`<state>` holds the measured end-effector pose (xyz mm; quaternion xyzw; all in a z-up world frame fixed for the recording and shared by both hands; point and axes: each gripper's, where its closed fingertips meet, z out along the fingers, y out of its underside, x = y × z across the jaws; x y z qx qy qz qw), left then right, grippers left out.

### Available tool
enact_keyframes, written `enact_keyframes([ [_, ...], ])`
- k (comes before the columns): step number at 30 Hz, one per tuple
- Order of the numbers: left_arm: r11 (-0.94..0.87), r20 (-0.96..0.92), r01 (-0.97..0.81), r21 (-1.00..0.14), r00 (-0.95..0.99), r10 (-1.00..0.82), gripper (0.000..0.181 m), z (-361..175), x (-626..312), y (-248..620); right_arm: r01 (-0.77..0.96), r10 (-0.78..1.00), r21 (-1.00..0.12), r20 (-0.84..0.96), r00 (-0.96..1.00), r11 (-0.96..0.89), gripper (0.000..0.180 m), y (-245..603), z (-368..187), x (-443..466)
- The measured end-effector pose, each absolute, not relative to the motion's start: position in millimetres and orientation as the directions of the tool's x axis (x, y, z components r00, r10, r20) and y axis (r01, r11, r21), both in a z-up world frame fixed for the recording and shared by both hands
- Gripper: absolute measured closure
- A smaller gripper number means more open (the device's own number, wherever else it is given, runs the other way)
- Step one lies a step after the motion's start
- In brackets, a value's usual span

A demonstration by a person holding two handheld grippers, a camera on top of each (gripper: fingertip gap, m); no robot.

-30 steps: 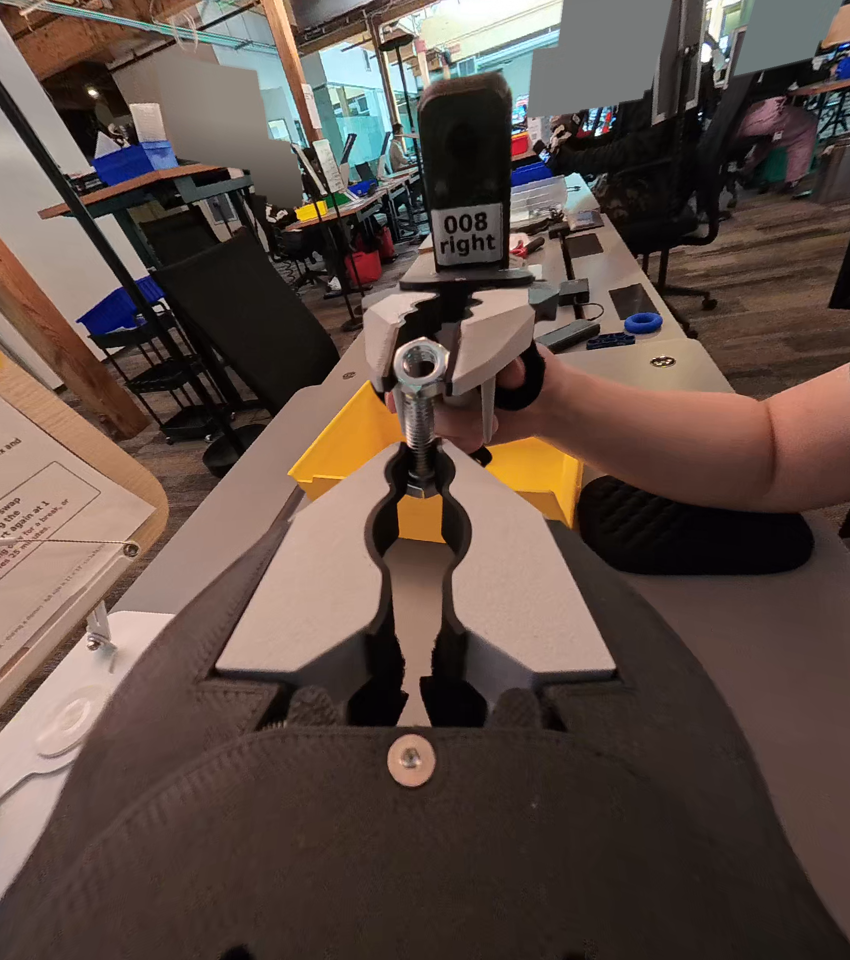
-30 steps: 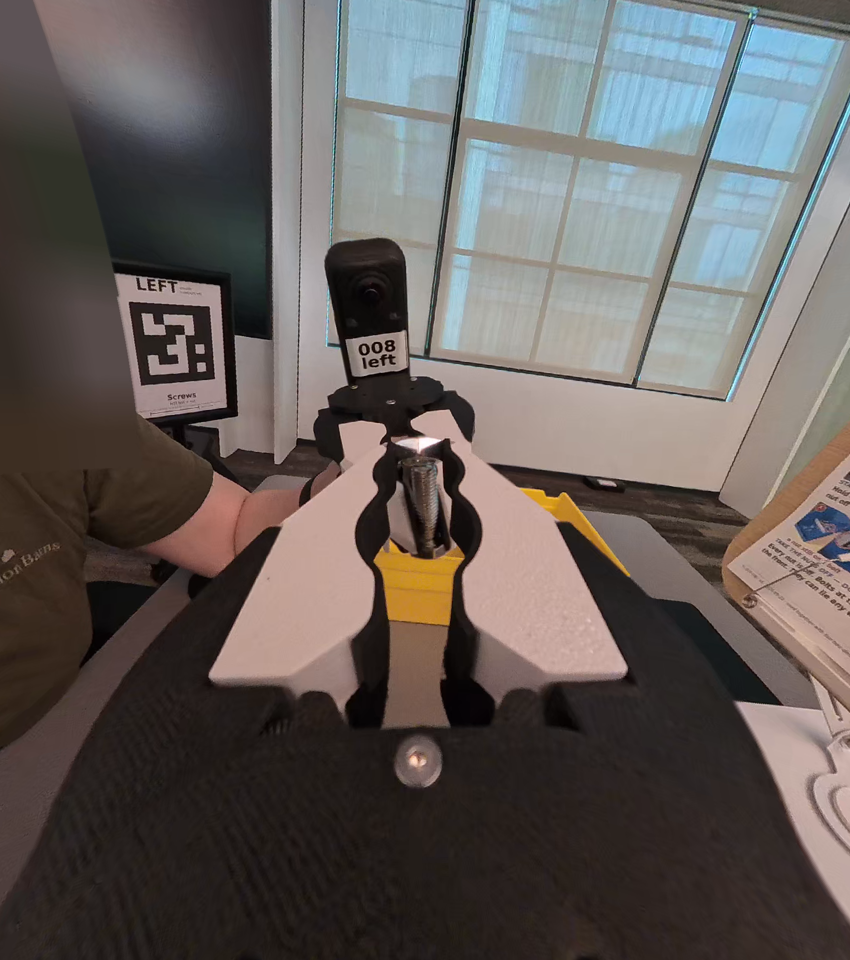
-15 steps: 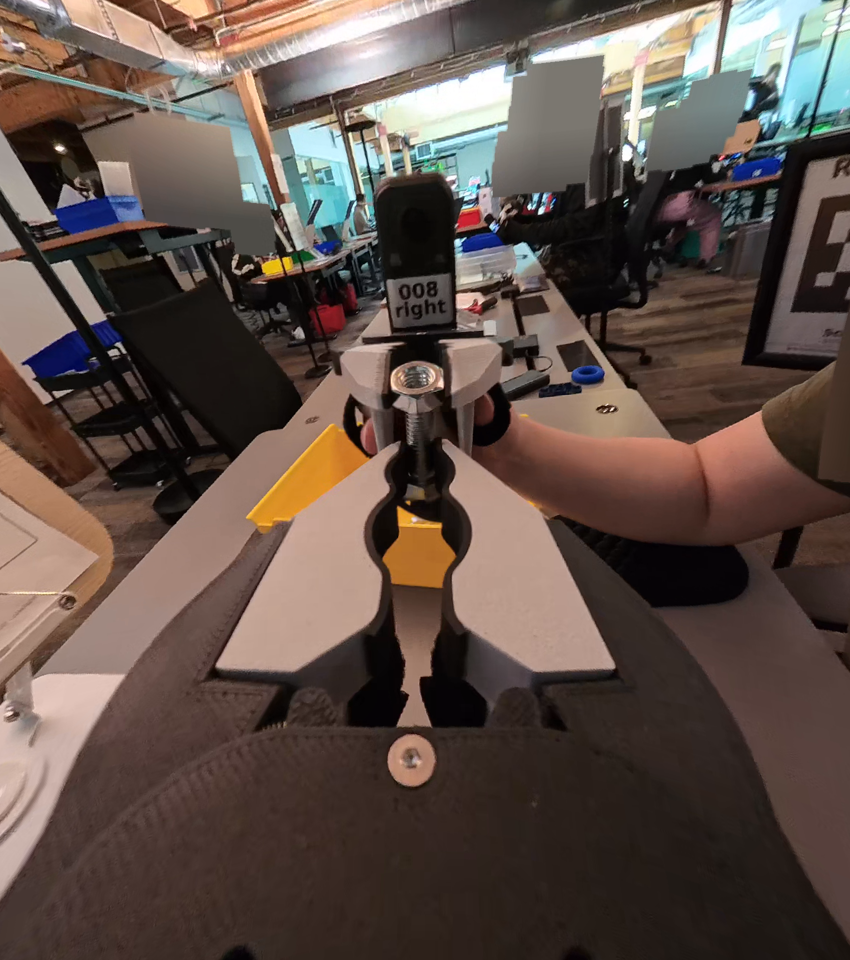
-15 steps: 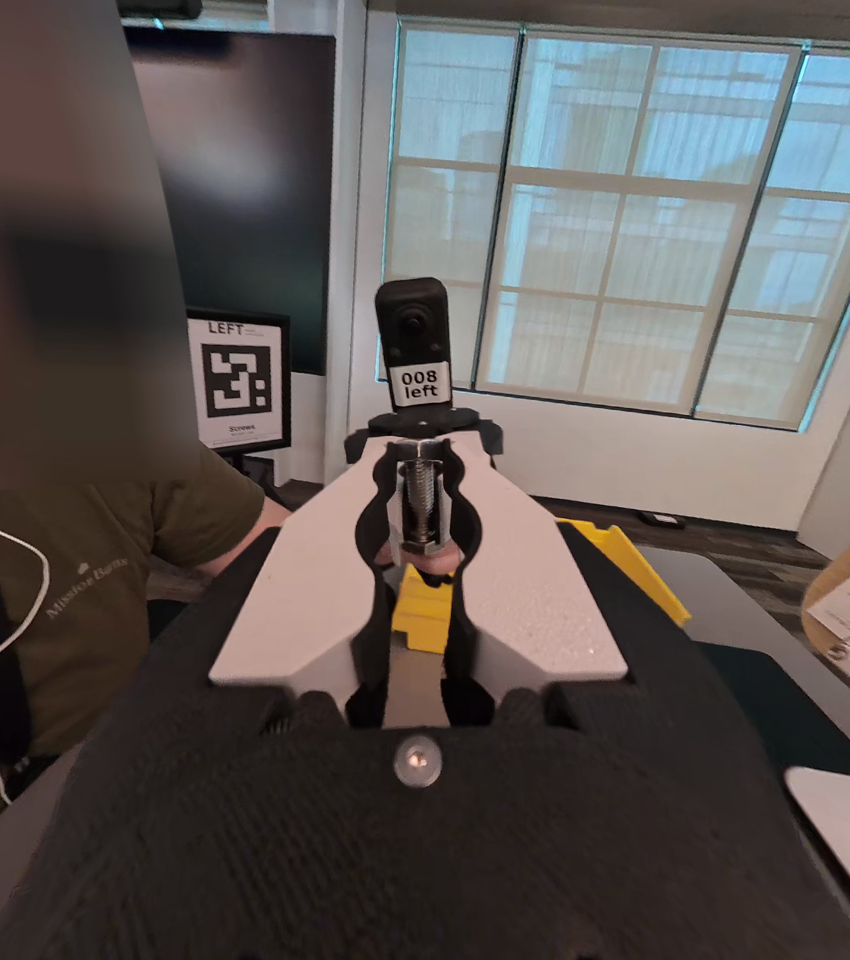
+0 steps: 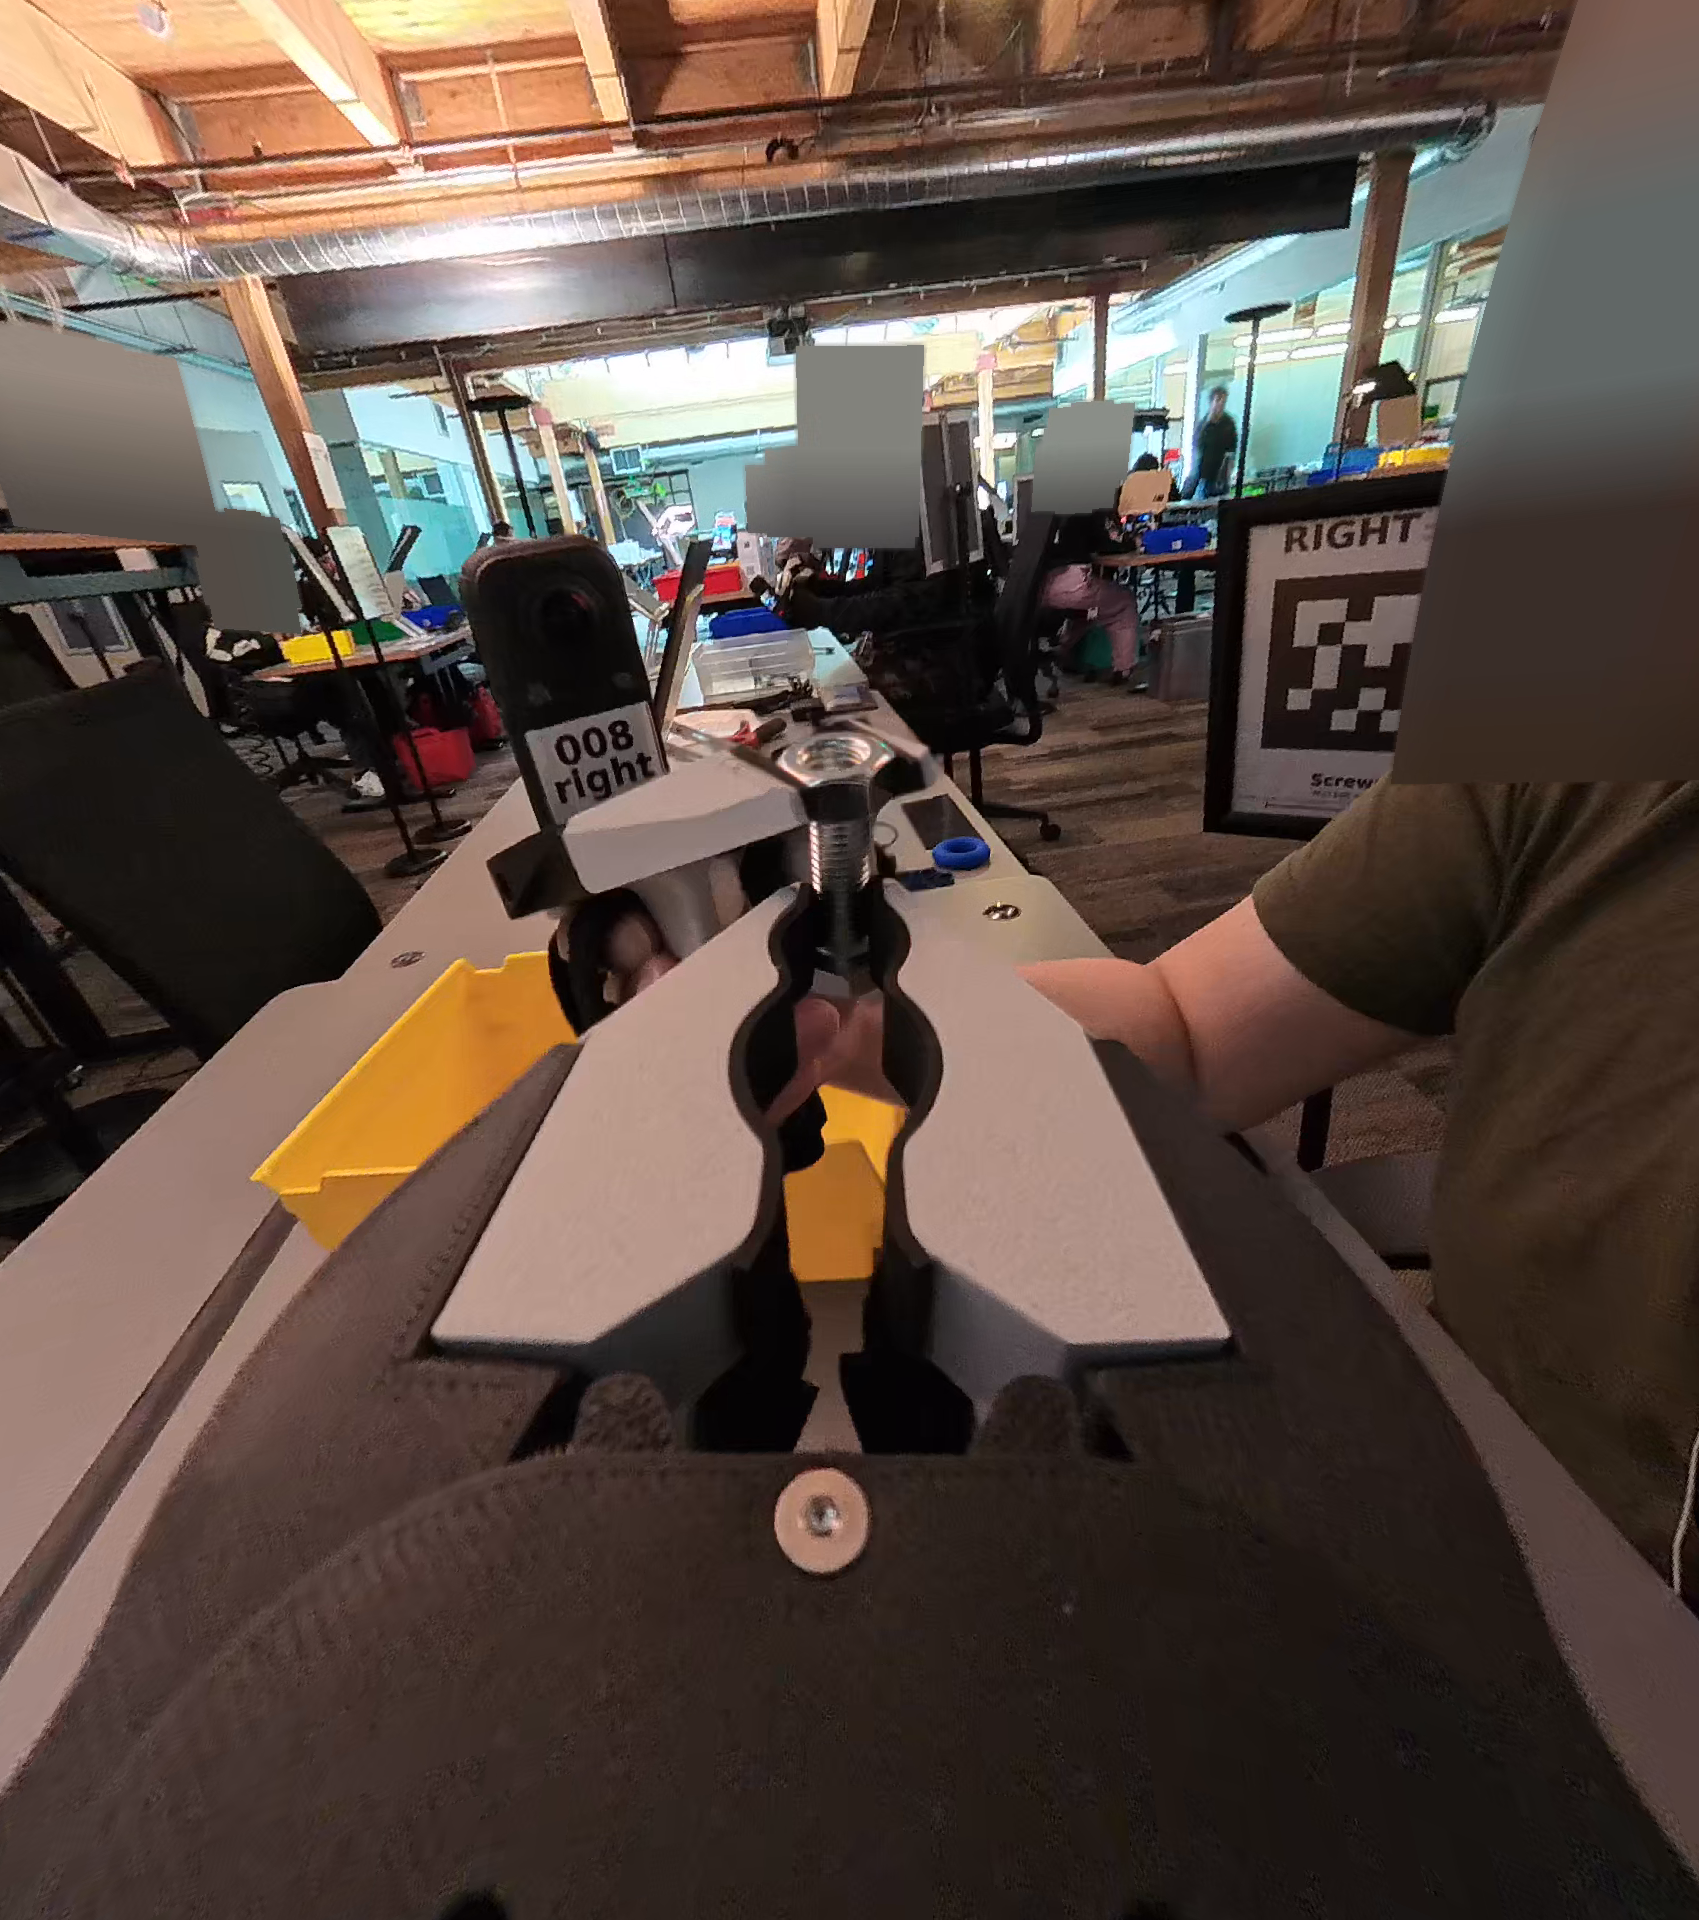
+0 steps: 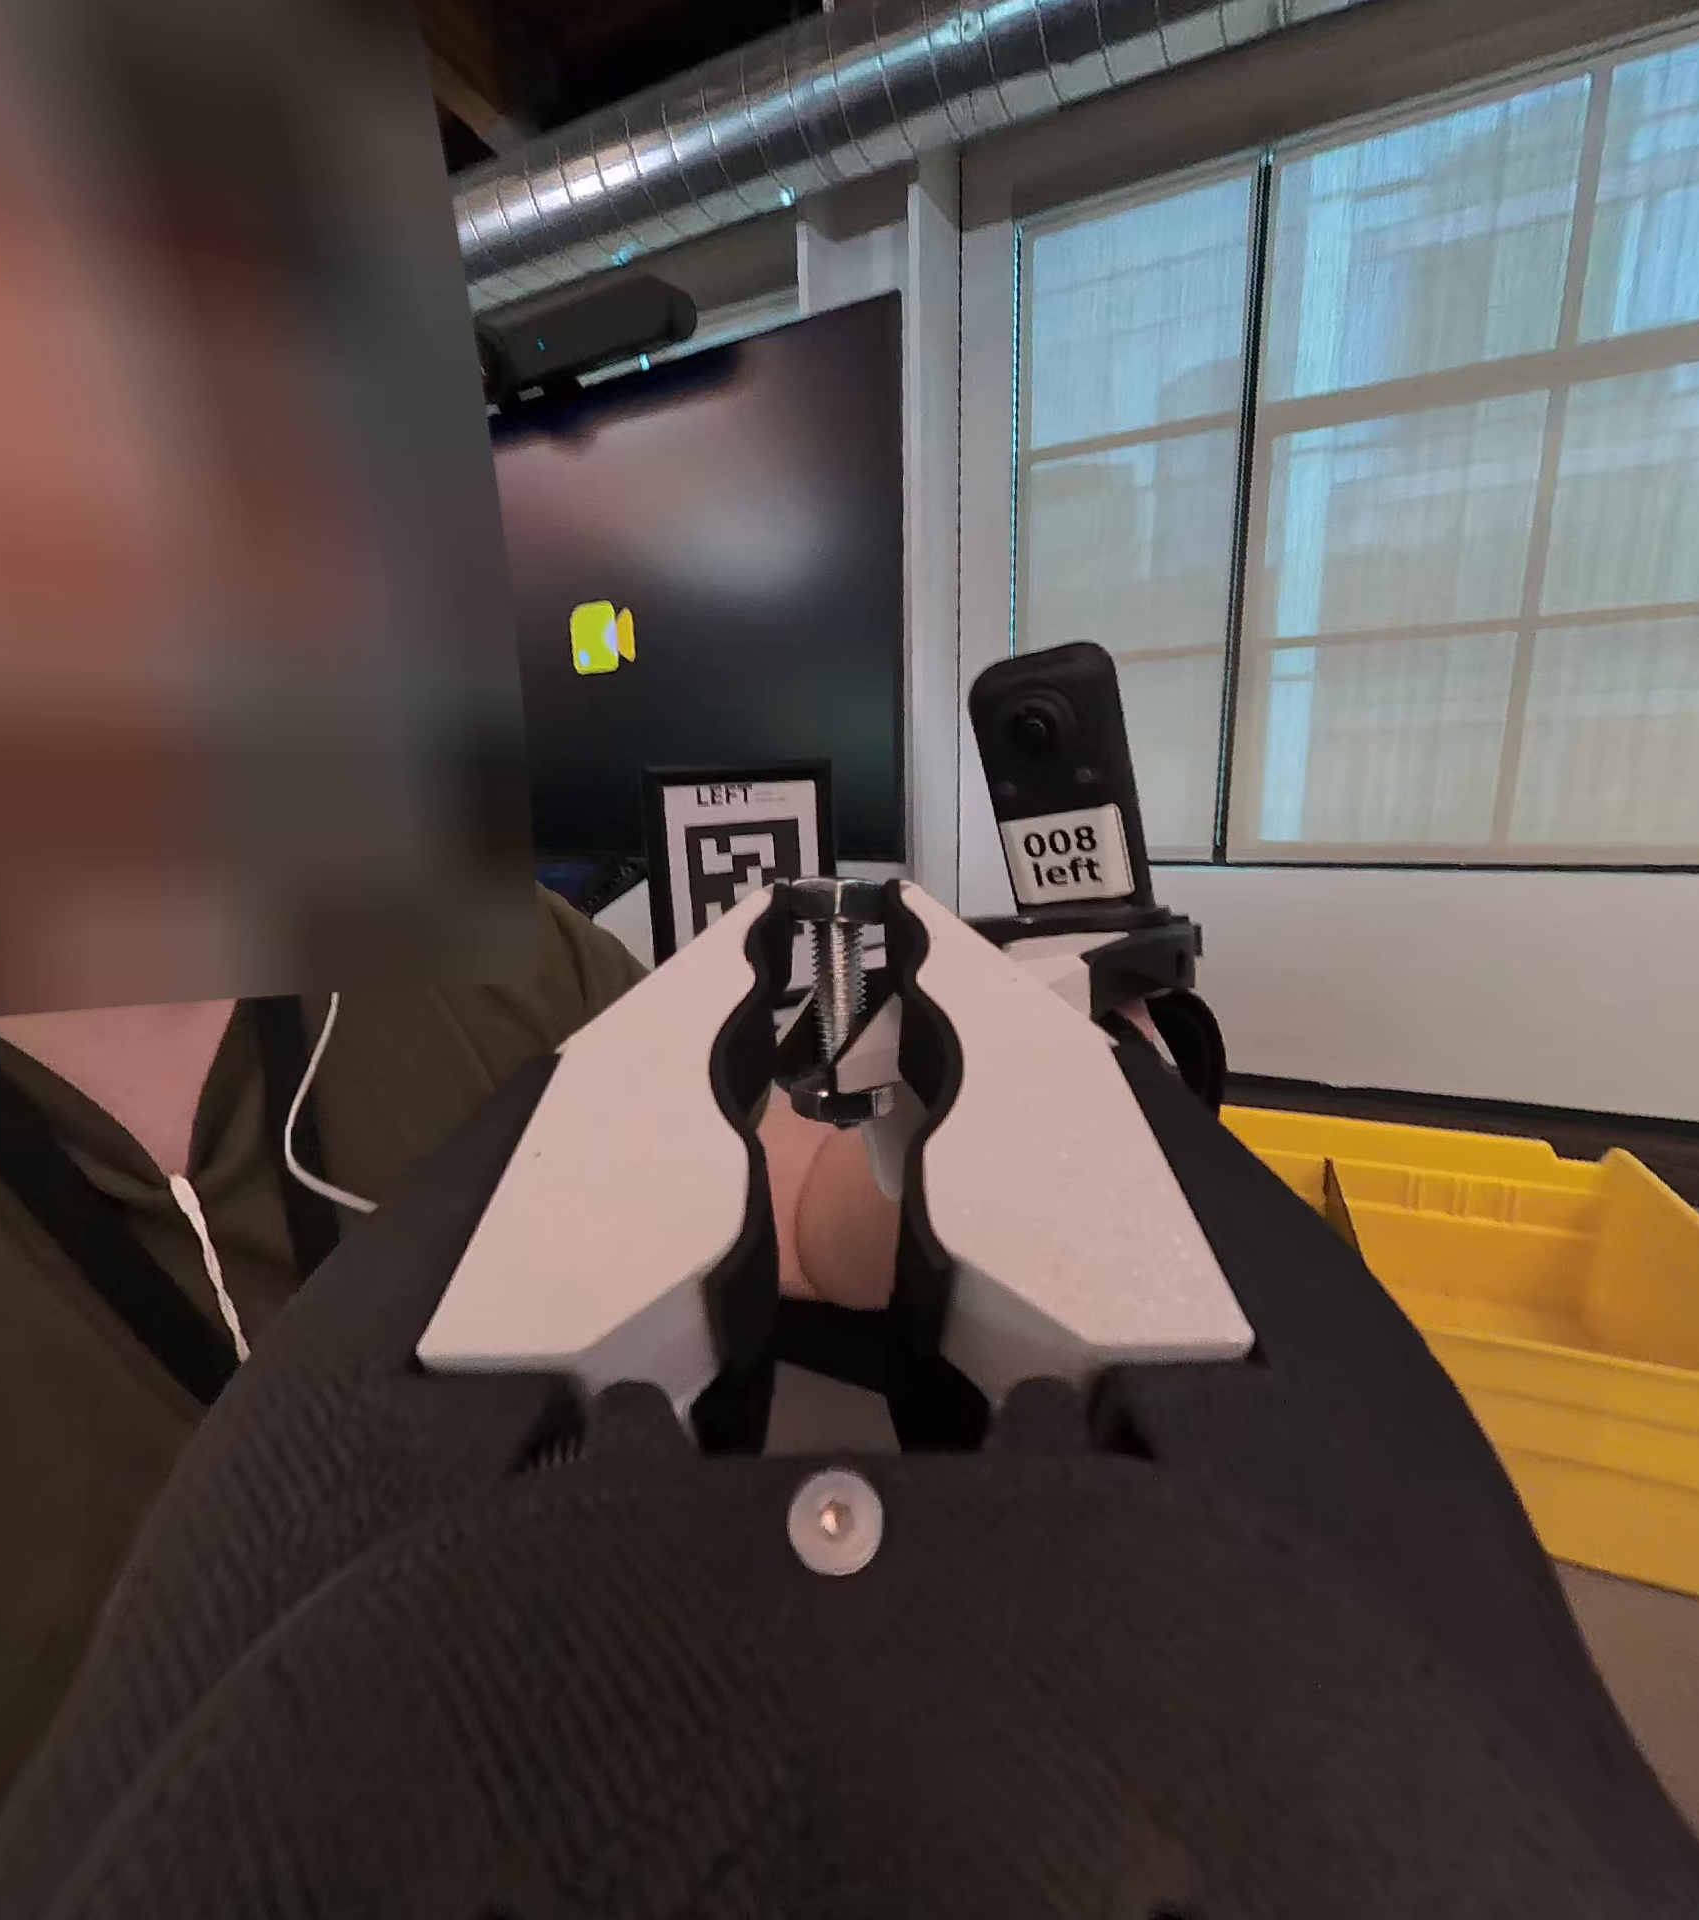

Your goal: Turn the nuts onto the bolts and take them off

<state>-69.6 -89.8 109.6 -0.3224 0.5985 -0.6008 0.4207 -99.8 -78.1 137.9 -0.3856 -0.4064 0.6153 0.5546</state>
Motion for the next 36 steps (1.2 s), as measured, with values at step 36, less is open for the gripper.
enact_keyframes([
  [36,0.140,-0.142,0.031,-0.990,-0.345,-0.928,0.173,102,-66,-73,-0.302,0.984,-0.941,0.116,0.132,0.151,0.163,-60,129,-95],
])
